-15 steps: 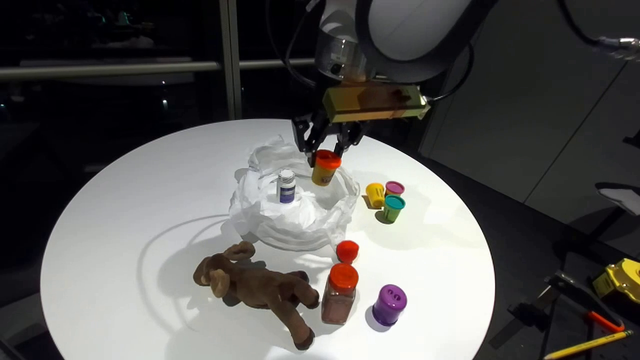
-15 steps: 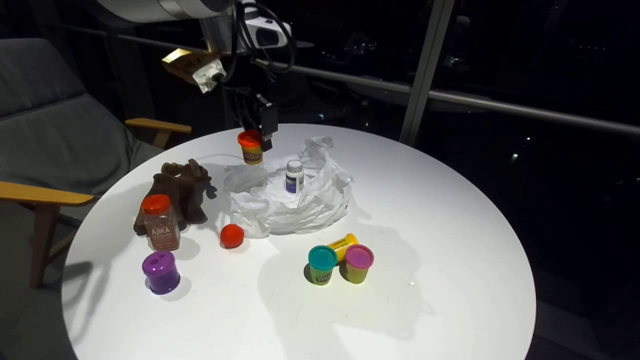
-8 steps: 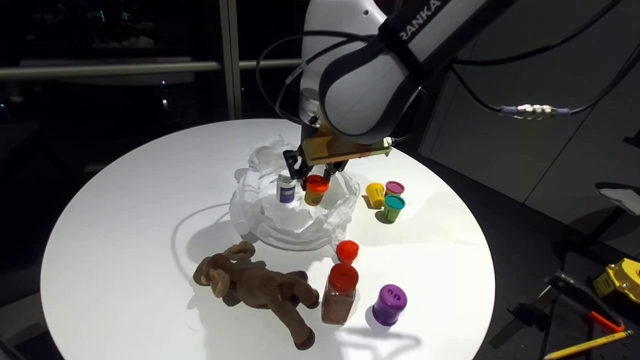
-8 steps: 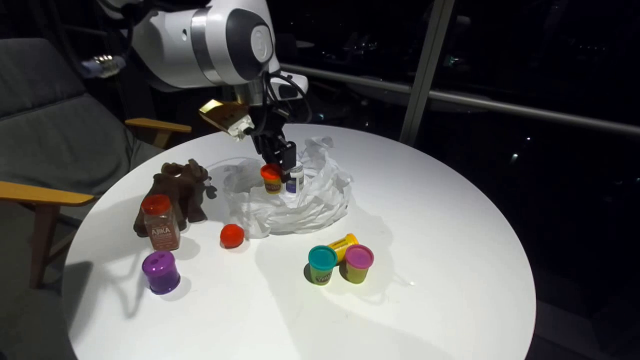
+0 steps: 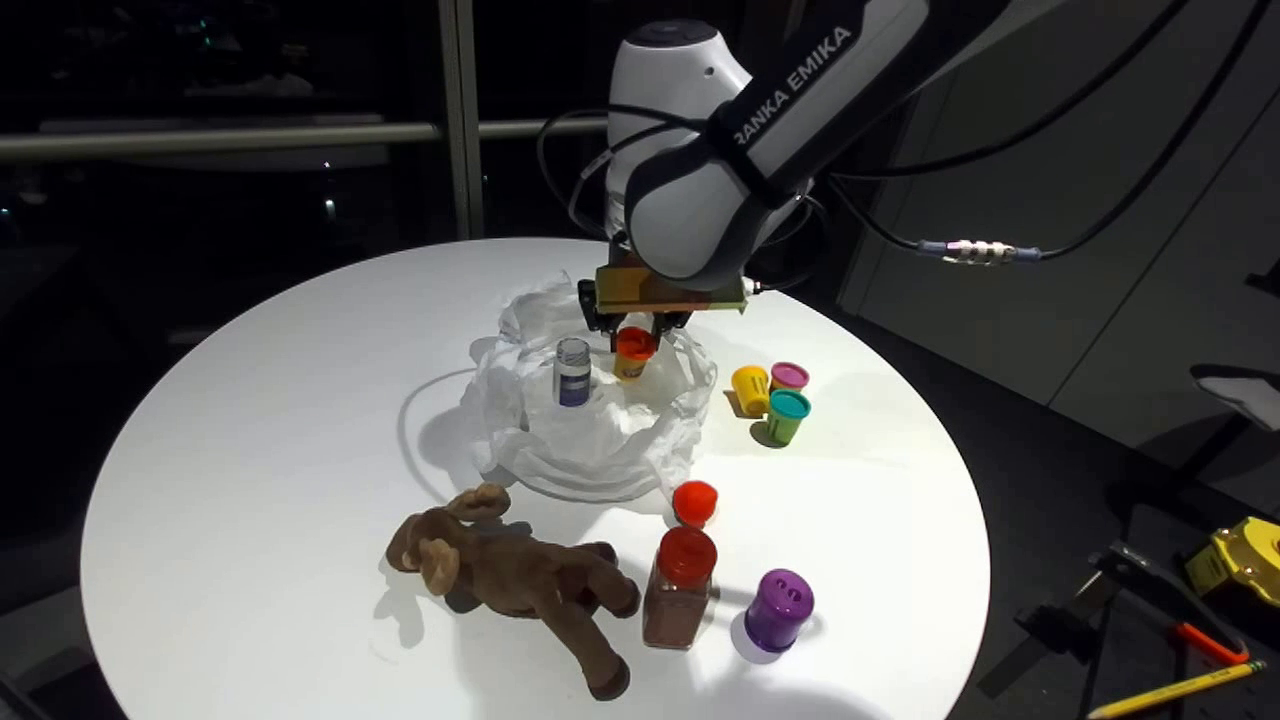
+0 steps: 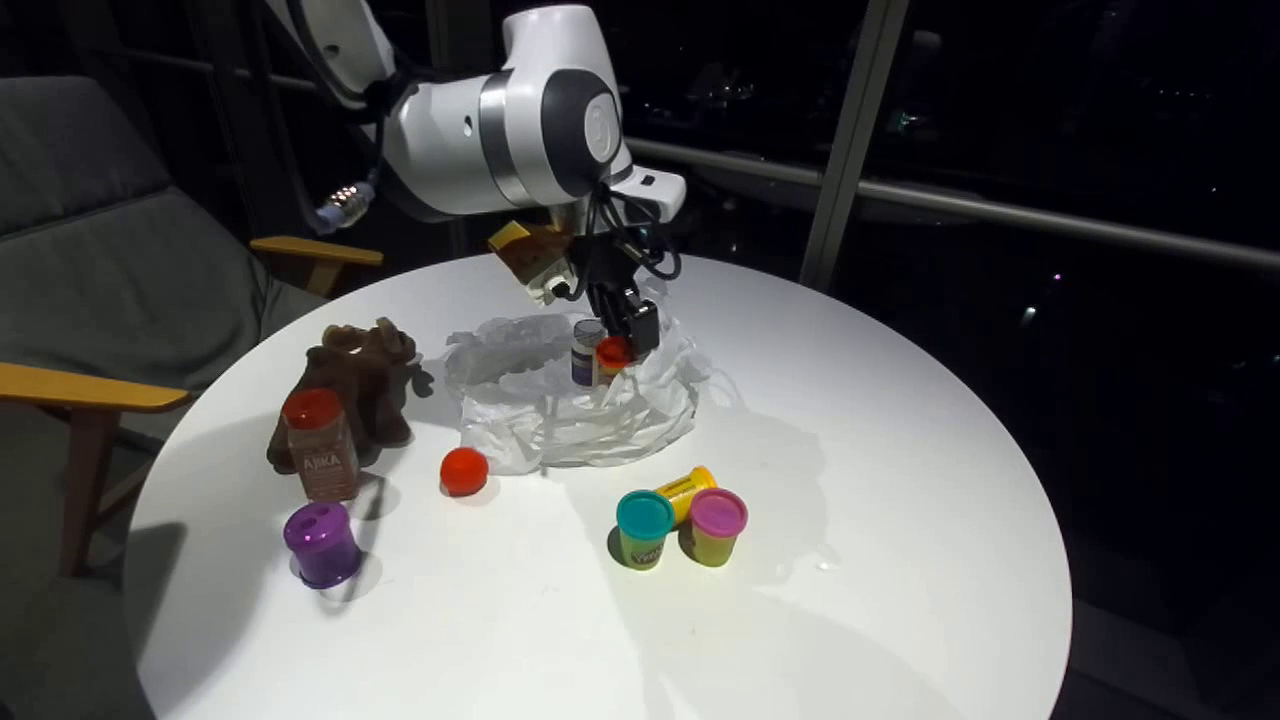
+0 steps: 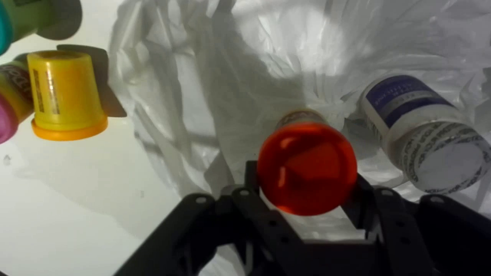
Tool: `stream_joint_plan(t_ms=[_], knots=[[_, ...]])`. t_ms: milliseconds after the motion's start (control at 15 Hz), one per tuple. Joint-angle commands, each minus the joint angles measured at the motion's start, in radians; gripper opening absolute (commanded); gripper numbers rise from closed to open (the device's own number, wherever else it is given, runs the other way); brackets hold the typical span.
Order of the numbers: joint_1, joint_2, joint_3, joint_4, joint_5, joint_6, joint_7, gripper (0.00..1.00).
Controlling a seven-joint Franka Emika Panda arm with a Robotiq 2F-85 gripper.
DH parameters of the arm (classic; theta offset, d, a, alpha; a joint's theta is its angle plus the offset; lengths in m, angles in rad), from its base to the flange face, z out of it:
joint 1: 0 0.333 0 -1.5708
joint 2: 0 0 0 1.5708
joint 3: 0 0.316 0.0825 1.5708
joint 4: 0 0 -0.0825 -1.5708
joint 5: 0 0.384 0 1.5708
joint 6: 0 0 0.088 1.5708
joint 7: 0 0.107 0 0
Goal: Pick the objects on the table and put them in the plastic bag
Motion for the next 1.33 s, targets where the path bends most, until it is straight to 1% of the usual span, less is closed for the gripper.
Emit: stream_joint_plan(t_ms=[0, 200, 467, 533, 600, 733, 867, 933, 1000, 1133, 1267], knots=[[-0.021, 0.054, -0.001, 0.095, 0.034, -0.035, 0.032, 0.27], [-0.021, 0.097, -0.016, 0.150, 0.030, -0.050, 0.059, 0.27], [-0.002, 0.176, -0.060, 0.252, 0.012, -0.061, 0.134, 0.27], [0.000, 0.190, -0.065, 0.271, 0.009, -0.069, 0.143, 0.51], [0.000, 0.205, -0.070, 0.291, 0.007, -0.076, 0.151, 0.73], [-0.007, 0.229, -0.070, 0.324, 0.010, -0.098, 0.163, 0.83], [-0.011, 0.234, -0.073, 0.339, 0.009, -0.108, 0.175, 0.98], [-0.014, 0.231, -0.074, 0.345, 0.009, -0.110, 0.178, 1.00], [-0.014, 0.221, -0.079, 0.343, 0.007, -0.109, 0.183, 1.00], [-0.017, 0.175, -0.080, 0.321, 0.008, -0.097, 0.181, 1.00], [-0.026, 0.108, -0.063, 0.286, 0.012, -0.110, 0.148, 1.00]])
